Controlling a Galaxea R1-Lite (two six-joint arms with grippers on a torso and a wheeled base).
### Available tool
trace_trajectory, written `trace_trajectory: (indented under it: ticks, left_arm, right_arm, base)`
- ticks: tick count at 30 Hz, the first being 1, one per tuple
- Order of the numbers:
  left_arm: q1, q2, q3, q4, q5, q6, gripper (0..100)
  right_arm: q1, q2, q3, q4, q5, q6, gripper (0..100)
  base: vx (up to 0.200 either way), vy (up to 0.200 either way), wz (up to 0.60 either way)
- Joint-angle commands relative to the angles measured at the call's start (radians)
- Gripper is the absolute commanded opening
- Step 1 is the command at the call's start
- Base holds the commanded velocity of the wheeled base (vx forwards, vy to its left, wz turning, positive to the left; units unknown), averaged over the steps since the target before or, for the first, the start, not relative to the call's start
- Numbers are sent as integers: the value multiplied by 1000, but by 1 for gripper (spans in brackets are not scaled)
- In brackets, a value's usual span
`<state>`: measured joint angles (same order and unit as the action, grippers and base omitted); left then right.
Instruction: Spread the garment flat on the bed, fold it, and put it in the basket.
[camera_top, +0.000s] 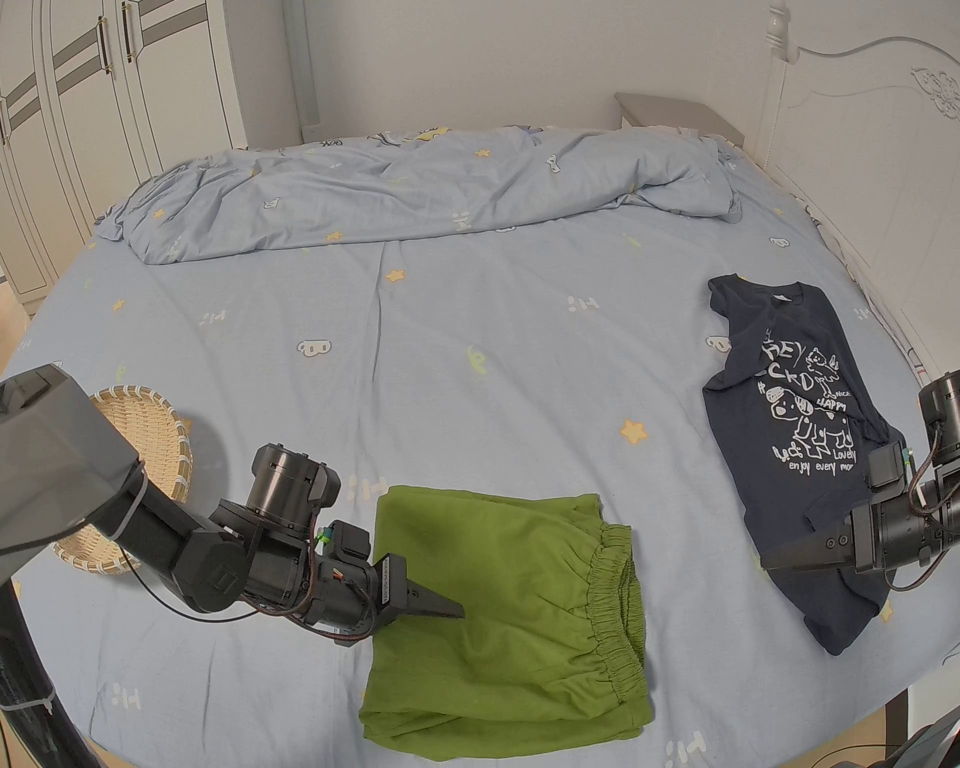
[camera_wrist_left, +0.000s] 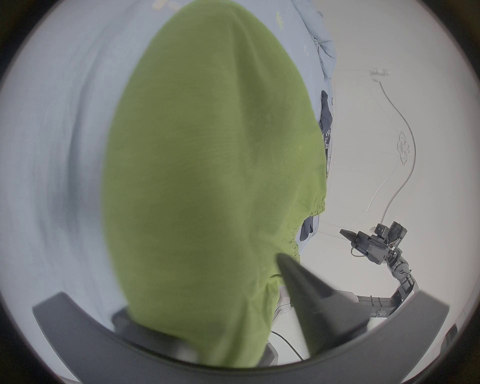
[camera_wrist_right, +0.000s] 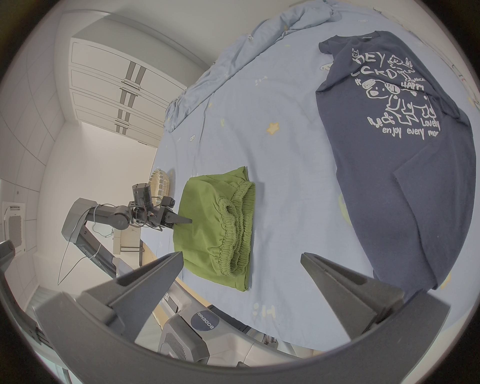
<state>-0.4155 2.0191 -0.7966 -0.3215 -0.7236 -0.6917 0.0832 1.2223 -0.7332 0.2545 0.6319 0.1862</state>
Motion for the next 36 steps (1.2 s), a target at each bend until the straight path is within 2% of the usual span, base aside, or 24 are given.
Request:
trace_trajectory:
  ticks: [1, 6, 9, 12, 13, 15, 17, 20, 29, 36]
  left_arm:
    - [6, -76, 33, 1, 15, -2, 0]
    - [80, -247, 53, 85, 16, 17, 0]
    - [113, -316, 13, 174, 16, 21, 0]
    - [132, -372, -66, 323, 18, 26, 0]
    - [132, -372, -66, 323, 18, 26, 0]
    - [173, -410, -119, 443, 18, 92, 0]
    - [195, -424, -133, 490, 18, 150, 0]
    - [213, -445, -158, 550, 18, 179, 0]
    - [205, -451, -165, 576, 18, 182, 0]
    - [198, -453, -164, 576, 18, 182, 0]
  right_arm:
    - [4, 11, 1, 0, 0, -1, 100]
    - [4, 13, 1, 0, 0, -1, 100]
    - [4, 8, 0, 2, 0, 1, 100]
    - [4, 3, -2, 2, 0, 4, 100]
    - [4, 3, -2, 2, 0, 4, 100]
    - [4, 2, -2, 3, 0, 4, 100]
    - [6, 2, -2, 3, 0, 4, 100]
    - [6, 2, -2, 3, 0, 4, 100]
    - [6, 3, -2, 5, 0, 4, 100]
    - [7, 2, -2, 5, 2, 4, 100]
  base:
    - [0, 0, 0]
    - [0, 0, 0]
    - [0, 0, 0]
    - [0, 0, 0]
    - [0, 0, 0]
    - [0, 0, 0]
    - [0, 0, 0]
    - [0, 0, 0]
    - [0, 0, 0]
    - [0, 200, 0]
